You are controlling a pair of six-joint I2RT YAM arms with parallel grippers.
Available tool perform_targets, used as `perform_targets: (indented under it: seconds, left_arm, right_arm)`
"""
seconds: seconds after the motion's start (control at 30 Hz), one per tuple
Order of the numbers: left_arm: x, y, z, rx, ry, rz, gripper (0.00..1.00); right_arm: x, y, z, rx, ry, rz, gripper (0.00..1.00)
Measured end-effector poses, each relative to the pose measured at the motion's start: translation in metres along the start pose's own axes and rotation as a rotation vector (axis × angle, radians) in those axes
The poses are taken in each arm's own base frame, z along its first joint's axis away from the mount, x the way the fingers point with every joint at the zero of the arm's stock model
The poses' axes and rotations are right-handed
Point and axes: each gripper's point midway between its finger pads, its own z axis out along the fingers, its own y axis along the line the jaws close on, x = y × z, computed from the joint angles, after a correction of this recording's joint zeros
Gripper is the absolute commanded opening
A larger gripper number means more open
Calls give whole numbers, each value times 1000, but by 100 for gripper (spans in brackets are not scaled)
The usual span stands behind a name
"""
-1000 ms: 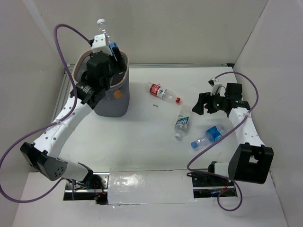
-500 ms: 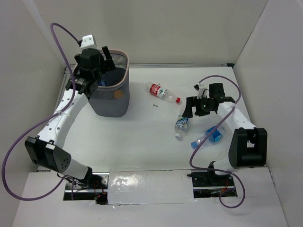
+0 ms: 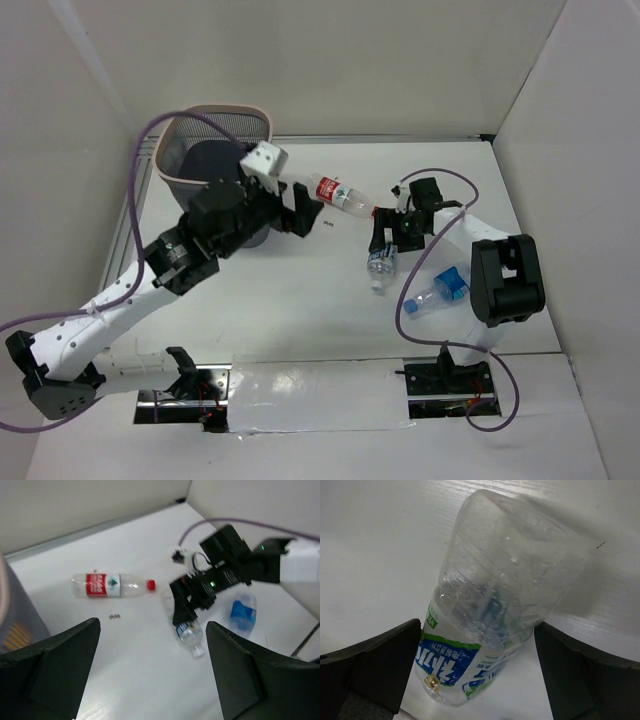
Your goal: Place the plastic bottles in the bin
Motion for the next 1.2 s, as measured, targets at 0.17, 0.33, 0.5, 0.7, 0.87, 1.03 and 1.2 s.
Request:
perform_targets:
  seconds: [0.17, 0.33, 0.5, 0.7, 0.87, 1.03, 1.2]
  left_arm:
    - [124, -39, -14, 79, 239, 43, 100]
    - [224, -49, -43, 80, 454, 75, 100]
    - [257, -62, -56, 85, 517, 50, 100]
    - [293, -61, -61, 65, 576, 32, 100]
    - [334, -58, -70, 56, 652, 37, 98]
    - [354, -68, -74, 90, 690, 58, 97]
    - [362, -74, -78, 111, 712, 76, 97]
  right_arm:
    - [2, -7, 9, 41, 17, 22, 83]
    - [0, -6, 11, 48, 20, 22, 51]
    - [-14, 2, 1, 2, 19, -37, 28]
    - [-105, 42, -61, -129, -147, -283, 21]
    - [-212, 117, -156, -226, -509, -555, 18]
    - [-266, 238, -228, -407, -838, -791, 16]
    - [-288, 368, -238, -635, -1037, -934, 12]
